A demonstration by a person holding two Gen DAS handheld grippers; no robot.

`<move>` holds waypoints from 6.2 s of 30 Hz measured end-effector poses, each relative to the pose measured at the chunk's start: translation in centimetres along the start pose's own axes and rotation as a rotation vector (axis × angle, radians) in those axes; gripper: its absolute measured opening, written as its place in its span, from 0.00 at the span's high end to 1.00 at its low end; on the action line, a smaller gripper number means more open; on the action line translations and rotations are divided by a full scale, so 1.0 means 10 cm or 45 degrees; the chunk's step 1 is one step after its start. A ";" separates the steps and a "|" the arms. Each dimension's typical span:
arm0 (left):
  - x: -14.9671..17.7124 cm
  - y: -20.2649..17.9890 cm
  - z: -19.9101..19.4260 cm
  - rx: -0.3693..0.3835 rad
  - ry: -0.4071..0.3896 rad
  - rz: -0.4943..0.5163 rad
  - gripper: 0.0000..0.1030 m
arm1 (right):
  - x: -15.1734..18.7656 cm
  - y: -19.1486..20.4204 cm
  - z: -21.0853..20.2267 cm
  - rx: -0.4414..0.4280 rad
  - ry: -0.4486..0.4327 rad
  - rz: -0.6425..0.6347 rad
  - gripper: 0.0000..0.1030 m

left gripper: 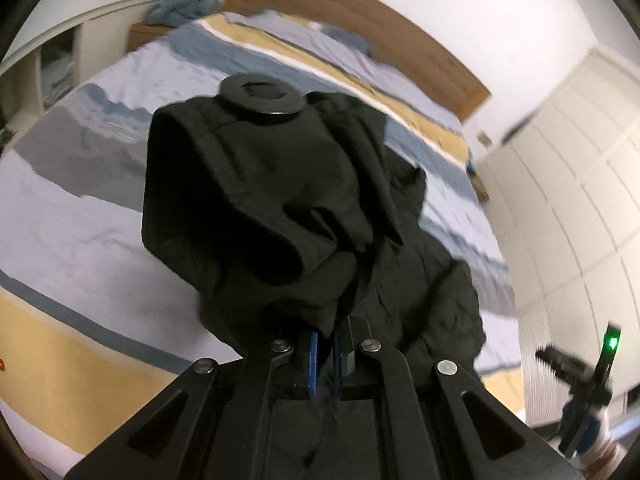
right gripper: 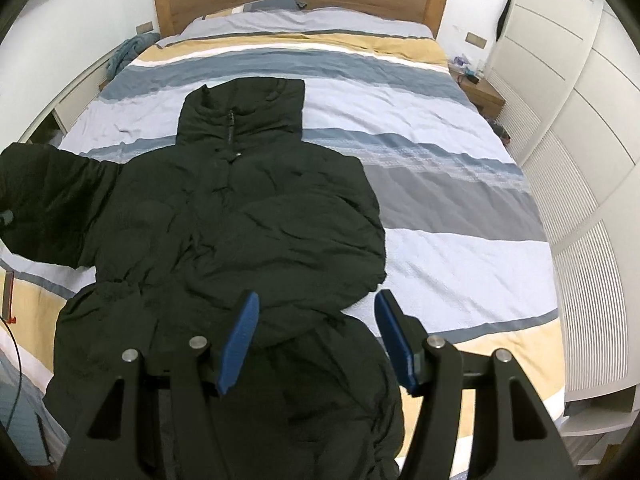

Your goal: Fold large clothes

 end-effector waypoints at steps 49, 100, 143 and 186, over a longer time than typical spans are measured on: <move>0.14 0.28 1.08 -0.163 0.193 0.193 0.43 | -0.10 2.02 0.75 -0.273 0.067 -0.340 0.43; -2.58 -0.07 4.39 -0.030 0.200 -0.250 0.63 | -3.73 0.34 4.13 -0.544 0.059 0.249 0.35; -0.45 -0.14 1.97 -0.228 0.234 0.121 0.48 | -1.03 -0.53 2.13 -0.477 0.084 0.052 0.63; 0.33 -0.79 2.70 -0.302 0.357 0.360 0.27 | -0.65 0.44 2.26 -0.421 0.177 -0.345 0.46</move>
Point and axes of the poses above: each gripper's, at about its wrist camera, not at the fingertips, and z roughly the way its jaws point, y to its left, x to its underside, the point moved 10 cm from there along z, roughly the way its jaws point, and after that the axes turned 1 degree about -x, right-handed, at the moved point
